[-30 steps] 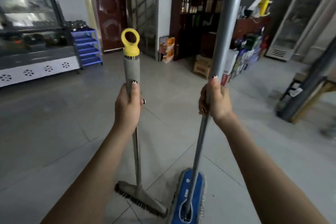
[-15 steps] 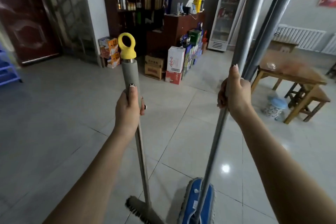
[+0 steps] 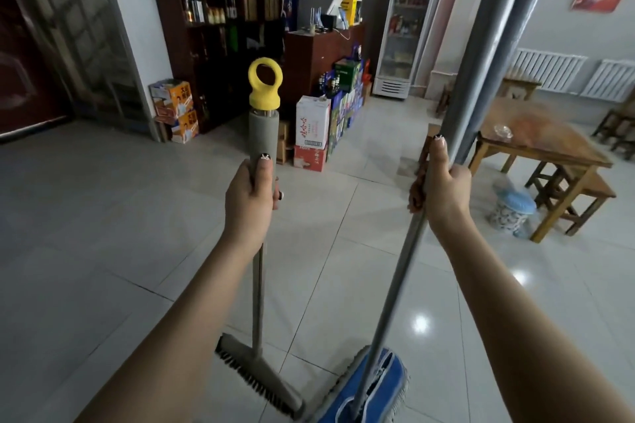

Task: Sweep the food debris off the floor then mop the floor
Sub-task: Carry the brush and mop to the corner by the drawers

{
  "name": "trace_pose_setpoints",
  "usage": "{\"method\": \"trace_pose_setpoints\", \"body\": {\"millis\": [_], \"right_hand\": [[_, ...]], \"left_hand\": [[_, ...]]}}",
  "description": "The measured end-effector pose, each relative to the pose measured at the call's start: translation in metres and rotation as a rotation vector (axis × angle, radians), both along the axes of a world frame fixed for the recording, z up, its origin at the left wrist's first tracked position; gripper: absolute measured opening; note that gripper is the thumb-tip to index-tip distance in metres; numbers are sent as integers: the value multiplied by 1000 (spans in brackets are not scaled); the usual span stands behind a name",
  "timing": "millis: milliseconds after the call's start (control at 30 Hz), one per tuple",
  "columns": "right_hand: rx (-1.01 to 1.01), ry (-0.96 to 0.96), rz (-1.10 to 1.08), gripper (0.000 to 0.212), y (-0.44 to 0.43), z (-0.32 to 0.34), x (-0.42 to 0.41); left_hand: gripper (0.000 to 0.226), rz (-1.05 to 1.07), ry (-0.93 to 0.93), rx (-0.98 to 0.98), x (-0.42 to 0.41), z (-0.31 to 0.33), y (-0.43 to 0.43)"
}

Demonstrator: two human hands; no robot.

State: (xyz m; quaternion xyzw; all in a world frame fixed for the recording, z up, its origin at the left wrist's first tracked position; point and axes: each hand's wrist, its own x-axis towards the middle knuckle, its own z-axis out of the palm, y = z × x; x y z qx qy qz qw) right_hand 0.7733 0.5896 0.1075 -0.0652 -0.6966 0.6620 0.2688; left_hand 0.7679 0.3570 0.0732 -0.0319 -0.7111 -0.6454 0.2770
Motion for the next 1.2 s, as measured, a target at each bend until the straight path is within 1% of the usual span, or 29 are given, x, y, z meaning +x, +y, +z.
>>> {"method": "trace_pose_setpoints", "body": {"millis": [133,267,367,467,567,767,900,967,1200], "right_hand": [[-12,-9,-12,66,2,-7,-61],[-27,-15,-14,69,5,-12,-137],[-25,-31,7,67,8,-9,-207],[-9,-36,20,62,0,-6,-260],[18,-35,35,65,-13,-5,-318],[78,-43,63,64,-39,-4,-429],[160,-34,81,61,-66,-2,-505],[185,-52,77,61,-81,-3,-543],[185,-65,129,67,-116,9,-674]], "left_hand": [[36,19,0,10,-58,1,5],[43,72,7,13,-132,0,7],[43,126,-21,40,-198,4,13],[43,148,-28,69,-244,13,15],[48,190,-8,89,-294,22,11],[46,231,41,76,-388,22,-17],[47,272,63,59,-457,18,-42],[46,282,42,53,-493,12,-56],[45,323,45,33,-615,26,-101]]}}
